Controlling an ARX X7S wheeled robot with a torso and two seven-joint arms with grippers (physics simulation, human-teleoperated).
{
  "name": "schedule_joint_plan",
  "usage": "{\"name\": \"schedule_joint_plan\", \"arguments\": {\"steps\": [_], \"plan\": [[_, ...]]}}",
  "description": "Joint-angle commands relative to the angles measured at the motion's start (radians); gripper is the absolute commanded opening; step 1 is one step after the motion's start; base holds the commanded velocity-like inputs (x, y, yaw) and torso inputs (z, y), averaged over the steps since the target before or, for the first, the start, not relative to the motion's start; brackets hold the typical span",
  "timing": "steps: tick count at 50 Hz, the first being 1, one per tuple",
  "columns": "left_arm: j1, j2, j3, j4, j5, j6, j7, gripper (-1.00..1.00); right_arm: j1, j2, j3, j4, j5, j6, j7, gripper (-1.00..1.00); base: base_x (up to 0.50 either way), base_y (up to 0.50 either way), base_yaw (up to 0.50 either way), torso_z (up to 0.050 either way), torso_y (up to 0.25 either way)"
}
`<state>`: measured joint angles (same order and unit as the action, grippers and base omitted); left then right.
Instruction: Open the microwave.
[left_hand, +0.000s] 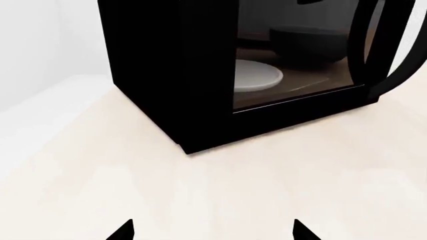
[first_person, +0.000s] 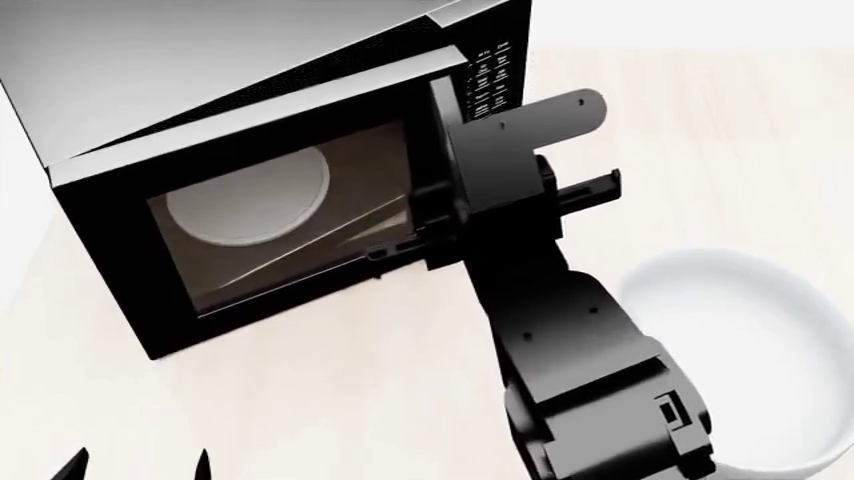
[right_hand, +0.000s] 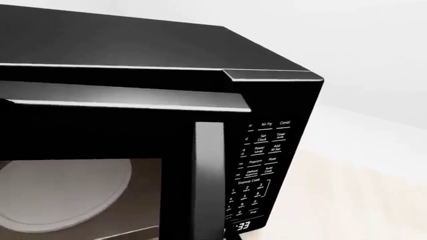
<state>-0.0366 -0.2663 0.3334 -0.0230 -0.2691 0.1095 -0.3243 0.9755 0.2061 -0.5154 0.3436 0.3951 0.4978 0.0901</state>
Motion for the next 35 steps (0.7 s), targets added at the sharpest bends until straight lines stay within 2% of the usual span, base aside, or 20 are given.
{"name": "schedule_joint_plan", "arguments": {"steps": [1,35], "plan": [[-0.001,-0.002,0.004,-0.001,-0.001,0.002,-0.003,1.00,-0.041,0.004,-0.013,-0.181,0.112,0.043,-0.006,-1.00,0.00,0.00,0.00,0.000,0.010],[-0.005,-0.009,0.012,-0.001,-0.013,0.002,-0.011,1.00,-0.177,0.065,-0.008,-0.530,0.219,0.165,0.096,-1.00,0.00,0.00,0.00,0.000,0.003]]}}
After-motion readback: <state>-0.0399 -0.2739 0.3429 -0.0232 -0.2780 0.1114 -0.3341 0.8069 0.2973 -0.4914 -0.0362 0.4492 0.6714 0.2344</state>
